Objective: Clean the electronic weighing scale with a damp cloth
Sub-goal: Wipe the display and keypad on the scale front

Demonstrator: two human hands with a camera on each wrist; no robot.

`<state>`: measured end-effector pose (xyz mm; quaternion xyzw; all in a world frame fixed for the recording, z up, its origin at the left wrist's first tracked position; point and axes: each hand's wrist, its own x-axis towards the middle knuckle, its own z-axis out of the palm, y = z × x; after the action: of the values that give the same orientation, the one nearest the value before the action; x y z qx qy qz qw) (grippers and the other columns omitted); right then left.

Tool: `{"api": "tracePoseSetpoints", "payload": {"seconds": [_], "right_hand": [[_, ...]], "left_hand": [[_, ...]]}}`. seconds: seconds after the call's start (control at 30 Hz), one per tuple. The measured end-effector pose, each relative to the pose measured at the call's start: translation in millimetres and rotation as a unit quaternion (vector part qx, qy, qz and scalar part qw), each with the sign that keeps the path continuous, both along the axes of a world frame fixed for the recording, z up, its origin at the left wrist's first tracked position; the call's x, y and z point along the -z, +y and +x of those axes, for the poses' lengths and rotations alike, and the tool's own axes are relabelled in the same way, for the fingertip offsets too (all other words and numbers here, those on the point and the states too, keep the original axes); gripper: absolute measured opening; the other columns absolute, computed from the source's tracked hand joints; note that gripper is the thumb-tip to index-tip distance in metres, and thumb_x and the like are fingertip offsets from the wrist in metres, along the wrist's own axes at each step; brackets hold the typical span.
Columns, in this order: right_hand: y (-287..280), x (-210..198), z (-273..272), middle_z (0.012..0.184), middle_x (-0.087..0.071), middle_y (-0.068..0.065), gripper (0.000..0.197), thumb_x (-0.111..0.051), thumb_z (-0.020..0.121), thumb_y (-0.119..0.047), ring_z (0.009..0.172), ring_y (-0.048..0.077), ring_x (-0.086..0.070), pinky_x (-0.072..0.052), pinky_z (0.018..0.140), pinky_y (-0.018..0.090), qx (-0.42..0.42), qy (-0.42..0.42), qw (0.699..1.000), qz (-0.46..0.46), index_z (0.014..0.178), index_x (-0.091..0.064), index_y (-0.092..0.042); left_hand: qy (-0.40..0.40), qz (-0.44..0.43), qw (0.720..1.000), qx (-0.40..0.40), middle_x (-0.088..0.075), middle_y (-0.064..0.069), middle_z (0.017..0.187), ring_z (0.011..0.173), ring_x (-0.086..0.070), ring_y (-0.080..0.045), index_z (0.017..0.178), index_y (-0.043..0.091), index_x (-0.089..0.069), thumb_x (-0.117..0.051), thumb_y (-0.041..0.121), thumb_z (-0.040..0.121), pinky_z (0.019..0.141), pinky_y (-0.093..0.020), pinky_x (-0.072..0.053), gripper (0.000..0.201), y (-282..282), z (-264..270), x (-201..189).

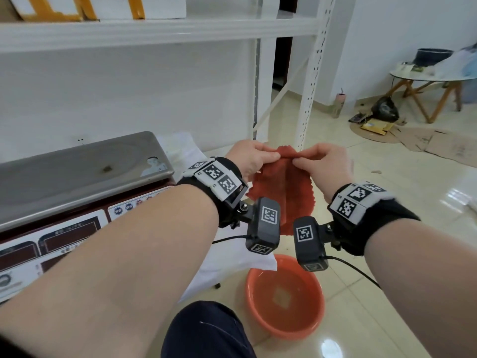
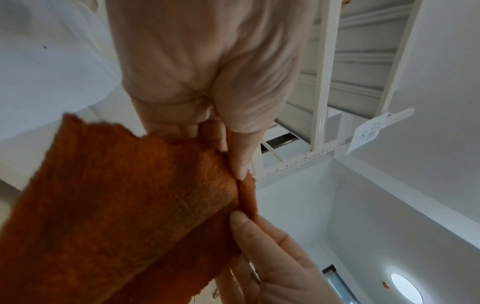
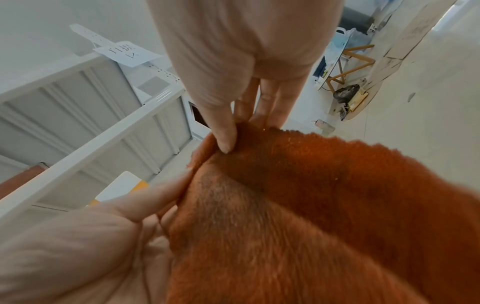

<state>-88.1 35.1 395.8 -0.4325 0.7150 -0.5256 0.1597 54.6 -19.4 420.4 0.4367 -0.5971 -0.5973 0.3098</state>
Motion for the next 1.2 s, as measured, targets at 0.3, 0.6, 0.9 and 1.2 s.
{"api": "tracePoseSetpoints", "payload": {"seconds": [0.3, 0.6, 0.9, 1.2], "right_hand": [[-6.3, -2.4, -3.6, 0.08, -0.059, 0.0, 0.009, -0.055, 0.08, -0.014, 0.089, 0.025, -0.056, -0.047, 0.079, 0.033, 0.075, 0.0, 0.996, 0.046, 0.076, -0.052, -0.022], [-7.1, 5.3, -6.7, 0.106, -0.066, 0.006, 0.021, -0.061, 0.082, -0.014, 0.105, 0.025, -0.059, -0.04, 0.081, 0.025, 0.042, 0.059, 0.986, 0.151, 0.103, -0.065, -0.015], [-5.7, 3.1, -23.1, 0.125, -0.056, 0.021, 0.034, -0.041, 0.098, -0.025, 0.119, 0.036, -0.05, -0.04, 0.095, 0.035, 0.172, 0.079, 0.968, 0.164, 0.119, -0.053, -0.001], [-10.5, -4.2, -8.3, 0.092, -0.067, 0.015, 0.027, -0.05, 0.081, -0.033, 0.098, 0.036, -0.062, -0.051, 0.09, 0.042, 0.065, -0.035, 0.985, 0.155, 0.071, -0.063, -0.012]], "left_hand": [[0.012, 0.035, 0.992, -0.124, -0.059, -0.012, 0.088, 0.078, -0.062, -0.026, 0.107, 0.02, -0.052, -0.037, -0.01, 0.092, 0.069, -0.04, -0.057, 0.036, -16.9, 11.7, 5.5], [-0.402, -0.252, 0.88, 0.004, -0.069, 0.0, 0.108, 0.102, -0.062, -0.017, 0.102, 0.013, -0.072, -0.064, 0.01, 0.081, 0.085, -0.023, -0.046, 0.022, -24.6, 18.0, 8.3], [-0.474, -0.275, 0.833, 0.076, -0.058, -0.008, 0.08, 0.078, -0.055, -0.023, 0.086, 0.004, -0.066, -0.059, 0.045, 0.086, 0.071, -0.033, -0.042, 0.041, -34.4, 14.3, 23.0], [-0.139, -0.047, 0.989, 0.028, -0.058, -0.007, 0.078, 0.072, -0.06, -0.023, 0.084, 0.011, -0.057, -0.05, 0.017, 0.092, 0.079, -0.039, -0.056, 0.012, -17.9, -4.3, 22.9]]}}
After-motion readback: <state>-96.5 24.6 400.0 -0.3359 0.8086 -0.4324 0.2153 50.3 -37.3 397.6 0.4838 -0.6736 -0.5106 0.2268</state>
